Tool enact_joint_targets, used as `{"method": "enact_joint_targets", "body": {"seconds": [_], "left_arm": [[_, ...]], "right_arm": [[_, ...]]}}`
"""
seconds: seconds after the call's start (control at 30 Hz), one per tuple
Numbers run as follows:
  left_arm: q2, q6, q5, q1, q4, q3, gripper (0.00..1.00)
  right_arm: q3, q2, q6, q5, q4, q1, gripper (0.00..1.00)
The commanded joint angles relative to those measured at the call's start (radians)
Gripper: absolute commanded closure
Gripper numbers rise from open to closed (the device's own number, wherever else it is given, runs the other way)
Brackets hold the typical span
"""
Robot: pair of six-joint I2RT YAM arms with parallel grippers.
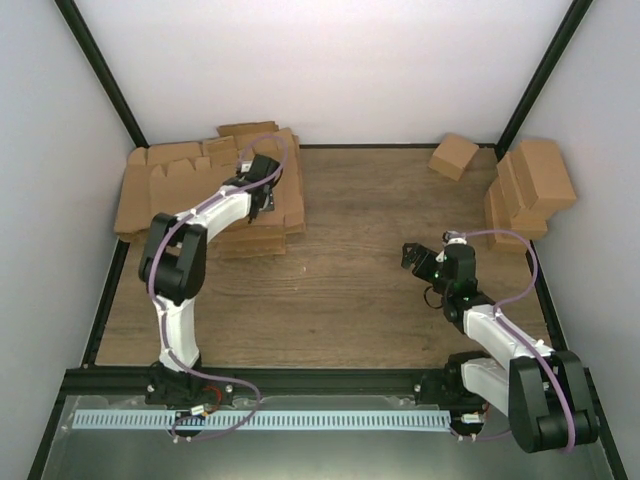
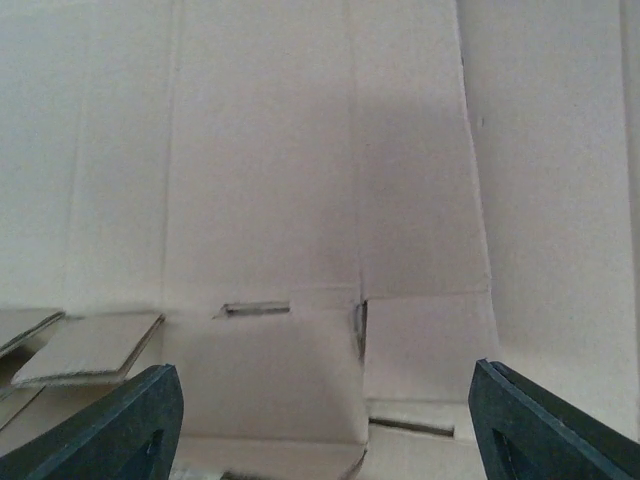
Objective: Fold the paper box
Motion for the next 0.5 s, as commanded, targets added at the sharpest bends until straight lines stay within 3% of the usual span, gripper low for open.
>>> {"method": "enact_joint_targets", "body": {"seconds": [0.0, 0.17, 0.27, 0.47], "left_arm": [[0.101, 0.065, -0.034, -0.006, -0.169, 0.151, 0.2], [0.215, 0.116, 0.047, -0.006, -0.237, 0.314, 0.22], [0.283, 0.117, 0.079, -0.006, -0.263, 0.397, 0.16], [0.386, 0.074, 0.014, -0.005, -0.313, 0.493, 0.13]], "right_arm": [[0.024, -0.015, 0.011, -0.013, -0.011, 0.005, 0.0], [0.022, -0.012, 0.008, -0.008, -0.007, 0.005, 0.0], [0.023, -0.004, 0.011, -0.015, -0.001, 0.005, 0.0], [0.025, 0.004, 0.01, -0.003, -0.006, 0.005, 0.0]]}}
